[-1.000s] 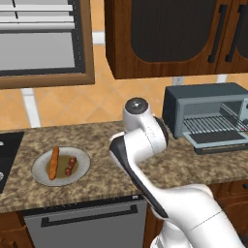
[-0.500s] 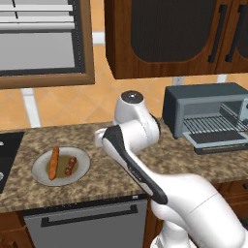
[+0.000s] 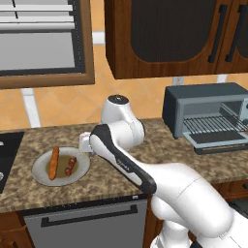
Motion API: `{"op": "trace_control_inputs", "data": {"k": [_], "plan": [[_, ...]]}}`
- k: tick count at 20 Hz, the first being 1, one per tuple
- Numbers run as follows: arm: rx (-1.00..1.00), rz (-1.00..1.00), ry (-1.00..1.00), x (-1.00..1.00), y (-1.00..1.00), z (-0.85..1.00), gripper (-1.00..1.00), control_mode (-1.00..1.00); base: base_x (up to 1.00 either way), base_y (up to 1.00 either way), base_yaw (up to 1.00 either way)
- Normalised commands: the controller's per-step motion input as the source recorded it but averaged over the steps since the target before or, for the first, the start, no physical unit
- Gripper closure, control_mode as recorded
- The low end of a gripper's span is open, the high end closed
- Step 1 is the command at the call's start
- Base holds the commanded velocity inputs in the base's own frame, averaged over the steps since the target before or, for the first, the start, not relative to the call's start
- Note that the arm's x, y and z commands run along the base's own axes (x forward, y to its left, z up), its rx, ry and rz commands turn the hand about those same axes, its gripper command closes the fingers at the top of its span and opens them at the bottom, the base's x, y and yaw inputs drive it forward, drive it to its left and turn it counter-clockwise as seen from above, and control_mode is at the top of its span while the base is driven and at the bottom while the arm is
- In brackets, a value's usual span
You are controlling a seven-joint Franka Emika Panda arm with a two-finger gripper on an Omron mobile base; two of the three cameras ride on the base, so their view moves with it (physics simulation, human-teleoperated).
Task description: Pick up the kebab skewer and baguette bread, and place them inside the toaster oven. Close the toaster oven door and start by setting the timer.
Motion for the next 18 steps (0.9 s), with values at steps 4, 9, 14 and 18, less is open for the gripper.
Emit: {"op": "trace_control_inputs", "data": {"k": [4, 9, 14, 18], "plan": [[0.0, 0.0, 0.12, 0.05, 0.33, -0.47, -1.0, -1.0, 0.0, 0.0, 0.0], [0.0, 0.0, 0.08, 0.03, 0.06, -0.33, -1.0, -1.0, 0.0, 0.0, 0.0], [0.0, 0.0, 0.1, 0.22, 0.0, -0.31, -1.0, -1.0, 0.0, 0.0, 0.0], [0.0, 0.0, 0.08, 0.26, 0.03, -0.13, -1.0, -1.0, 0.0, 0.0, 0.0]]}}
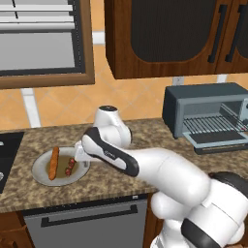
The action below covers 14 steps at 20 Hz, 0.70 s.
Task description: Pick up the kebab skewer and baguette bread, and place them inside the toaster oven. Close the toaster oven door and start by setting the timer.
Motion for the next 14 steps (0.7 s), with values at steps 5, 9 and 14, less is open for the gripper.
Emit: {"op": "trace_control_inputs", "data": {"k": [5, 9, 14], "plan": [[-0.03, 0.0, 0.21, 0.3, 0.27, -0.16, -1.0, -1.0, 0.0, 0.0, 0.0], [-0.1, 0.01, 0.09, 0.29, 0.47, -0.2, -1.0, -1.0, 0.0, 0.0, 0.0], [-0.15, 0.02, 0.05, 0.27, 0.47, -0.18, -1.0, -1.0, 0.0, 0.0, 0.0]]}}
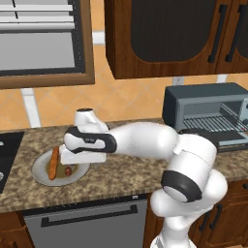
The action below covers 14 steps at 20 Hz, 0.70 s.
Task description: Pick up the kebab skewer and baguette bread, and place them inside the toaster oven. Close the toaster oven door and start by setting the timer.
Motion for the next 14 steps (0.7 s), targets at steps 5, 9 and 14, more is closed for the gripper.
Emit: {"op": "trace_control_inputs", "data": {"k": [5, 9, 14], "plan": [[-0.13, 0.0, 0.0, 0.19, 0.14, -0.3, -1.0, -1.0, 0.0, 0.0, 0.0], [-0.08, 0.0, 0.0, 0.21, 0.0, -0.26, -1.0, -1.0, 0.0, 0.0, 0.0], [0.0, 0.0, 0.0, 0.25, 0.01, -0.22, -1.0, -1.0, 0.0, 0.0, 0.0]]}}
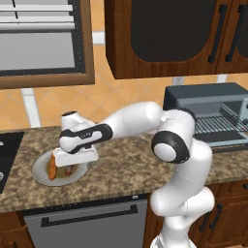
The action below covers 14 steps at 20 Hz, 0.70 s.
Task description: Pick up the kebab skewer and baguette bread, and place them inside the toaster oven. Close the toaster oven door and start by setting the timer.
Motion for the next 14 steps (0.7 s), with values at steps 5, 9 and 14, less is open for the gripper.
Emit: {"op": "trace_control_inputs", "data": {"k": [5, 9, 14], "plan": [[0.0, 0.0, 0.02, 0.2, 0.04, -0.36, -1.0, -1.0, 0.0, 0.0, 0.0], [0.0, 0.0, 0.0, 0.13, 0.16, -0.18, -1.0, -1.0, 0.0, 0.0, 0.0], [0.0, 0.0, 0.0, 0.19, 0.23, -0.12, -1.0, -1.0, 0.0, 0.0, 0.0]]}}
